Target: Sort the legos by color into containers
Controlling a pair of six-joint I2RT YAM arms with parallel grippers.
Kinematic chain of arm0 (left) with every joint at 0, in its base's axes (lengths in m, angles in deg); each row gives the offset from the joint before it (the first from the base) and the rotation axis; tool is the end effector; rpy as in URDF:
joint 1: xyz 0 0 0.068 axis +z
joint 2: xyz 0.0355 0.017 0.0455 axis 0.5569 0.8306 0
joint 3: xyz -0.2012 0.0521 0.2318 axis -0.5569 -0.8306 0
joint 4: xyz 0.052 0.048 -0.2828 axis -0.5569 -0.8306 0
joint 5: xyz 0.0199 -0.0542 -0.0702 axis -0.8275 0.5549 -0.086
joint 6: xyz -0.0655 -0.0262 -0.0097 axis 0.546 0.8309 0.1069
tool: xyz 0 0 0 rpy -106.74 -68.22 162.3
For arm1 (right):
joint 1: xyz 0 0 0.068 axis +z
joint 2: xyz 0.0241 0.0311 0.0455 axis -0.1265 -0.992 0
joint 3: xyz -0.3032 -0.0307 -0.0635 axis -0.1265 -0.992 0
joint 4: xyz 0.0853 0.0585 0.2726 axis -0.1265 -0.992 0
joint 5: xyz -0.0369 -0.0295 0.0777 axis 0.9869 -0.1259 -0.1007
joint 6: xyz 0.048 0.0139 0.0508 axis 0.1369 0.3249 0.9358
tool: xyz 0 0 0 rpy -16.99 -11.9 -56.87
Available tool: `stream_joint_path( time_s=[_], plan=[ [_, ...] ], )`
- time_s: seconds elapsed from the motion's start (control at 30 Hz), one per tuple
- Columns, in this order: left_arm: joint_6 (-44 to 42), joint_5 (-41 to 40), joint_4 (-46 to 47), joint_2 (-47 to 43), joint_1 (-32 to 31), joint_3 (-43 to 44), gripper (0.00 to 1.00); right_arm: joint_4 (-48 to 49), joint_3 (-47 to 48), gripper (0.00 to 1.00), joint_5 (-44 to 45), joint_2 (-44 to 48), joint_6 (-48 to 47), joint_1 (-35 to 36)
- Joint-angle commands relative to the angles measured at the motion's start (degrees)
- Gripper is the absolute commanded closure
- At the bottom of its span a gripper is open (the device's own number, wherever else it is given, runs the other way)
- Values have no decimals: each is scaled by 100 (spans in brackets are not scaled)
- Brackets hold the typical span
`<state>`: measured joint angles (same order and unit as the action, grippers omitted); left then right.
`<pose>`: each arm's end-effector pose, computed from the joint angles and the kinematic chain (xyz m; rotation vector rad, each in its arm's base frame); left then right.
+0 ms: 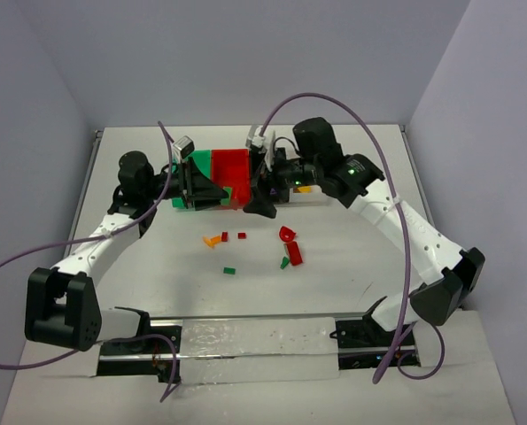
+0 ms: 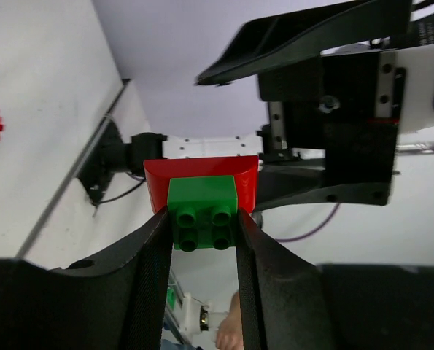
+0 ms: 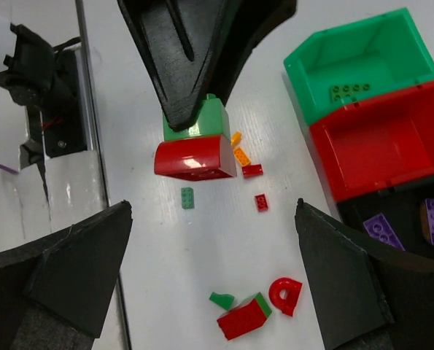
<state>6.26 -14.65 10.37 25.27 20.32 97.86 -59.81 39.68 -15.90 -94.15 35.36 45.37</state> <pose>0.2896 -0.1260 0.3345 0.0087 2.1138 -2.0687 0.2544 0.2429 0.4489 -1.2979 1.6549 0.8736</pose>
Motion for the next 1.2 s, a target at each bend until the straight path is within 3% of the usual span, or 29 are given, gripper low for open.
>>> stream_joint_path(
  time_s=[0.0, 0.5, 0.7, 0.93, 1.03, 1.1, 1.17],
  plan=[
    [1654, 376, 2133, -159, -2, -147, 100, -220, 385, 0, 285, -221, -403, 250],
    [817, 324, 929, -244, -2, -58, 100, -426, 999, 7, 24, -589, -378, 548],
    [526, 236, 545, -287, -10, 21, 100, -490, 1029, 18, 116, -643, -432, 679],
    [288, 211, 196, -297, -10, 71, 100, -381, 976, 52, 268, -699, -427, 732],
    [126, 191, -28, -289, -10, 103, 100, -412, 1045, 72, 297, -759, -460, 763],
    [-40, 176, -193, -303, 3, 119, 100, -455, 1054, 96, 337, -788, -481, 793],
    [-147, 159, -377, -323, 25, 136, 100, -446, 1013, 100, 387, -781, -482, 813]
  ],
)
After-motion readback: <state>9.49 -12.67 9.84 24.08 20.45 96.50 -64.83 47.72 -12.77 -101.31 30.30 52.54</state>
